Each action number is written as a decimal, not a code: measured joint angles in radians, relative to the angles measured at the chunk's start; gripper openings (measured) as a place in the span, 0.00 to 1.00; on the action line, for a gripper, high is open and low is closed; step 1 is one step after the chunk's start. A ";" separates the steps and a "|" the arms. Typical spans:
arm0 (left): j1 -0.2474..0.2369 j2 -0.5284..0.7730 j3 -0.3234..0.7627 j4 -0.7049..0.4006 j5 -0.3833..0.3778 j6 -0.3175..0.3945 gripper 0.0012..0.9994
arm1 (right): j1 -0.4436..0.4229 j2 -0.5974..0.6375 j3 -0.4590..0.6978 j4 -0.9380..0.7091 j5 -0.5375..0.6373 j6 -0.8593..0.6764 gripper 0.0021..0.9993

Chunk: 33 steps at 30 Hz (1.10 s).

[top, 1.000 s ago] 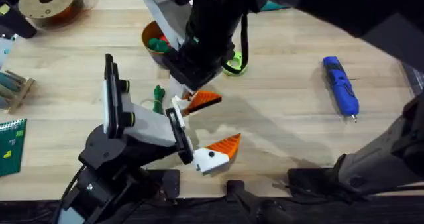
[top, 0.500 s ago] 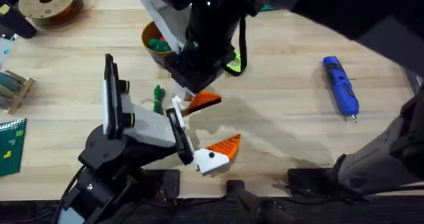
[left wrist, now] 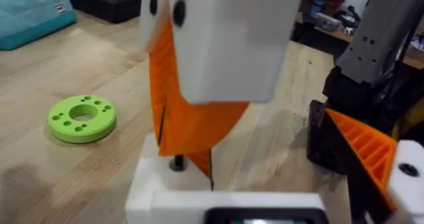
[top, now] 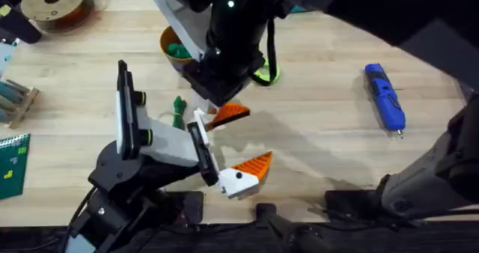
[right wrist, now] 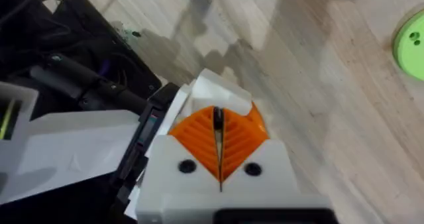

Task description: Pick up the gripper from the table and insert it into the empty holder that is missing its gripper. Then pick up a screw, insert it into the mounting hole, and use the screwdriver to tighten it. Finally, clean up the table by picking up the vegetable and placing it into the bucket.

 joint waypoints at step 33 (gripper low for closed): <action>0.001 0.000 0.000 0.000 -0.004 -0.001 0.99 | -0.023 -0.025 0.007 -0.016 0.076 -0.012 0.95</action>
